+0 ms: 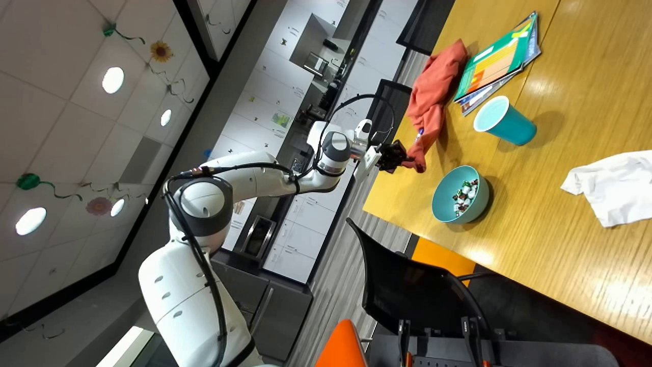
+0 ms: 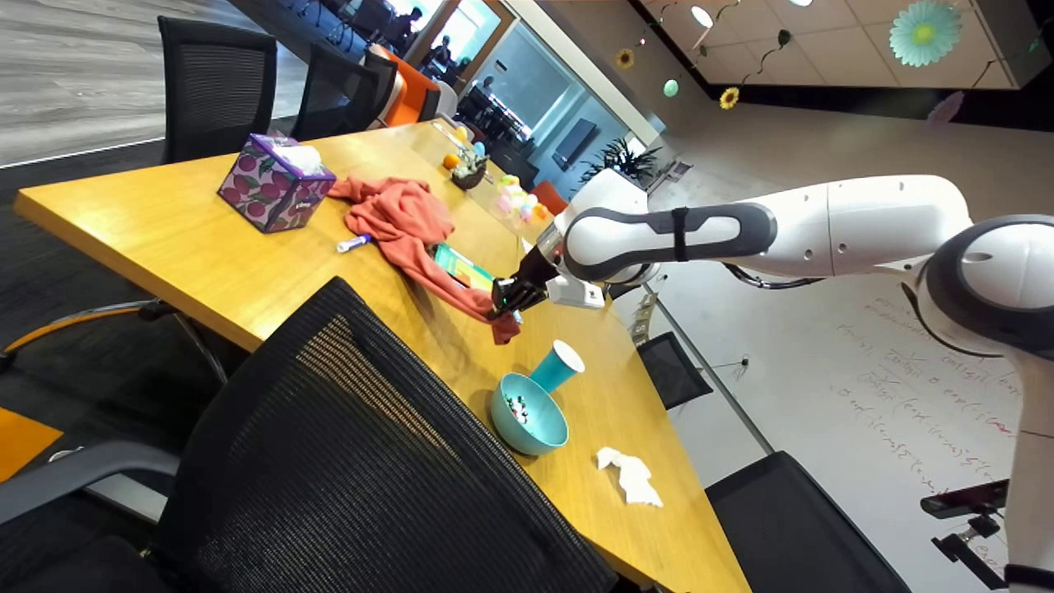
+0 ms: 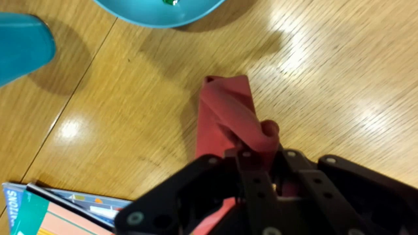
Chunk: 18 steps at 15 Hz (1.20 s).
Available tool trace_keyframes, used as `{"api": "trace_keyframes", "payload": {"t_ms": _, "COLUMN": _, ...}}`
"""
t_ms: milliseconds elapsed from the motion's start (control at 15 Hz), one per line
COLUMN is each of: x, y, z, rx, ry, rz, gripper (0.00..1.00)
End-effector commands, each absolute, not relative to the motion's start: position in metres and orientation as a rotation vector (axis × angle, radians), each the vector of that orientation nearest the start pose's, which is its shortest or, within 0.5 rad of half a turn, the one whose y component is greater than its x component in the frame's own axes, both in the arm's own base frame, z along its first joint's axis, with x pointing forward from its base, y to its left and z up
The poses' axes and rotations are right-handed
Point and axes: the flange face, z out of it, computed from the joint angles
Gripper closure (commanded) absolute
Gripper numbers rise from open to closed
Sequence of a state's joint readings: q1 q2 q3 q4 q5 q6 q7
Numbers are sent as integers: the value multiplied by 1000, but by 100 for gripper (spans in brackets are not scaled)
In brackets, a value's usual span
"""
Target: Hang the orange sweatshirt on the backrest of the black chair
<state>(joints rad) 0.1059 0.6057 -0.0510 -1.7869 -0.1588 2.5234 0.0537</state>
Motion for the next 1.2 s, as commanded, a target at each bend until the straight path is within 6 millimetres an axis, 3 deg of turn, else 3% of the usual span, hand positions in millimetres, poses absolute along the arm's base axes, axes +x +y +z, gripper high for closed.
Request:
{"api": "trace_keyframes", "payload": {"t_ms": 0, "x": 611, "y": 35, "z": 241, "rx": -3188, "ry": -268, "rz": -183, "gripper": 97}}
{"api": "trace_keyframes", "payload": {"t_ms": 133, "x": 584, "y": 28, "z": 245, "rx": -3175, "ry": -269, "rz": -153, "gripper": 97}}
{"api": "trace_keyframes", "payload": {"t_ms": 200, "x": 621, "y": 35, "z": 230, "rx": -3204, "ry": -247, "rz": -150, "gripper": 87}}
{"api": "trace_keyframes", "payload": {"t_ms": 400, "x": 596, "y": 28, "z": 237, "rx": -3197, "ry": -251, "rz": -128, "gripper": 87}}
{"api": "trace_keyframes", "payload": {"t_ms": 600, "x": 592, "y": 29, "z": 239, "rx": -3195, "ry": -252, "rz": -129, "gripper": 87}}
{"api": "trace_keyframes", "payload": {"t_ms": 667, "x": 592, "y": 29, "z": 239, "rx": -3195, "ry": -253, "rz": -129, "gripper": 97}}
{"api": "trace_keyframes", "payload": {"t_ms": 933, "x": 549, "y": 33, "z": 223, "rx": -3195, "ry": -306, "rz": -39, "gripper": 97}}
{"api": "trace_keyframes", "payload": {"t_ms": 1133, "x": 501, "y": 29, "z": 209, "rx": -3172, "ry": -295, "rz": 7, "gripper": 97}}
